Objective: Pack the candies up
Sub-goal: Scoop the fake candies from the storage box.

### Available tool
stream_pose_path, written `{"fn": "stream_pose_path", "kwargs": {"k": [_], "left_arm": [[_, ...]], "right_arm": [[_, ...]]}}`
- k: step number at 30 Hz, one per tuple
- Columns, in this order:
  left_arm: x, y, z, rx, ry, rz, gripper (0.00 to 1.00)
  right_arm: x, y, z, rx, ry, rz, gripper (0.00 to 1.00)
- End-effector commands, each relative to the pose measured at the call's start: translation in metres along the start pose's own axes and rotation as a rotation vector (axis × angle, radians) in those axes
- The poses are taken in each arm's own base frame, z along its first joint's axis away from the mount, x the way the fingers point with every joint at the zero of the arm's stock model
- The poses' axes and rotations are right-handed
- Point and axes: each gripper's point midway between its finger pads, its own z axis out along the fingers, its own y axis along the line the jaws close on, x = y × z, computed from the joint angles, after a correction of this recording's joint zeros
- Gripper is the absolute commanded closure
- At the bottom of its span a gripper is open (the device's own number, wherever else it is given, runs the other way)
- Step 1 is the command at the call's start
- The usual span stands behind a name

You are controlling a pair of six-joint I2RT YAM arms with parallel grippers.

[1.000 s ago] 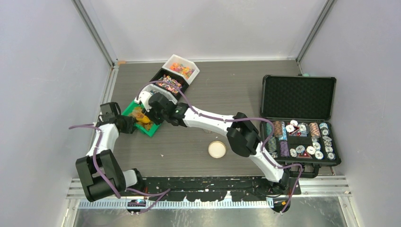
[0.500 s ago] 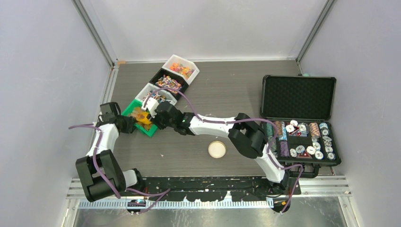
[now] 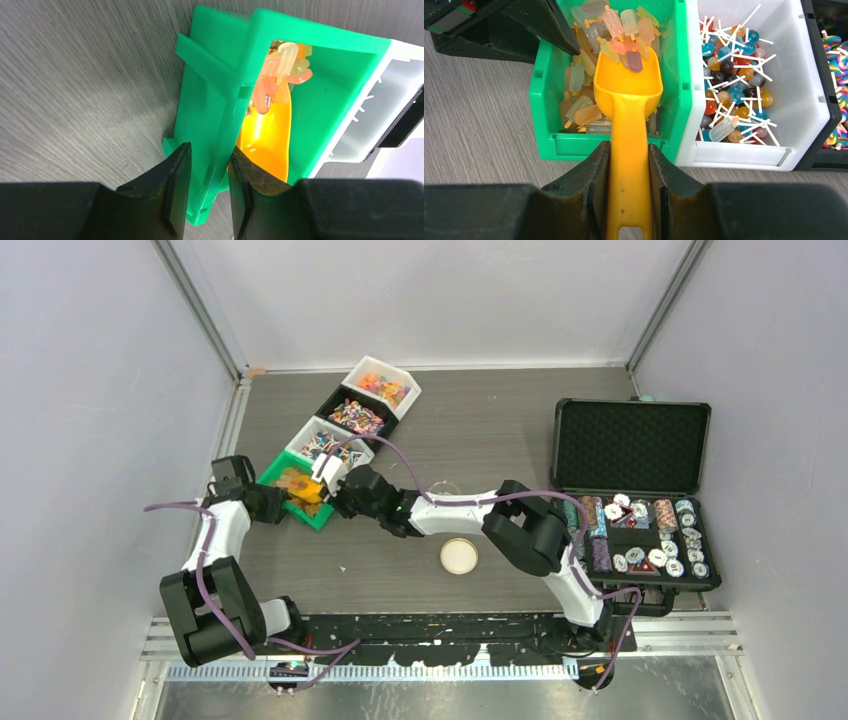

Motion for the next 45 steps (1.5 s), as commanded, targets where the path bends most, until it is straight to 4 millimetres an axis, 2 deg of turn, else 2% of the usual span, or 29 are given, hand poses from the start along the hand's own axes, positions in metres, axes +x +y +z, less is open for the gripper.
{"fn": "stream_pose_path", "kwargs": {"k": [1,12,17,20,35,39,45], "left_arm": [[-0.003,0.013,-0.010,-0.068,-0.010,0.011,0.64],[-0.009,-0.006,-0.033,-0.001,-0.032,0.037,0.36],[-0.017,-0.021,-0.052,0.068,-0.079,0.078,0.15],[-0.020,-0.028,-0.061,0.102,-0.099,0.106,0.09],[-0.015,-0.050,-0.087,0.259,-0.111,0.177,0.07],[-0.004,-0.064,-0.093,0.318,-0.038,0.196,0.07],[0.009,-0.089,-0.118,0.401,0.048,0.227,0.06]], "right_arm": [[-0.047,-0.010,-0.017,0.032,-0.128,0.000,1.00],[-0.055,-0.013,-0.027,0.046,-0.179,-0.027,1.00],[-0.057,-0.015,-0.031,0.049,-0.195,-0.037,1.00],[-0.060,-0.013,-0.034,0.042,-0.218,-0.038,1.00],[-0.077,-0.008,-0.052,0.019,-0.378,-0.023,1.00],[-0.085,-0.011,-0.062,0.032,-0.409,-0.033,1.00],[-0.098,-0.017,-0.085,0.054,-0.465,-0.044,1.00]]}}
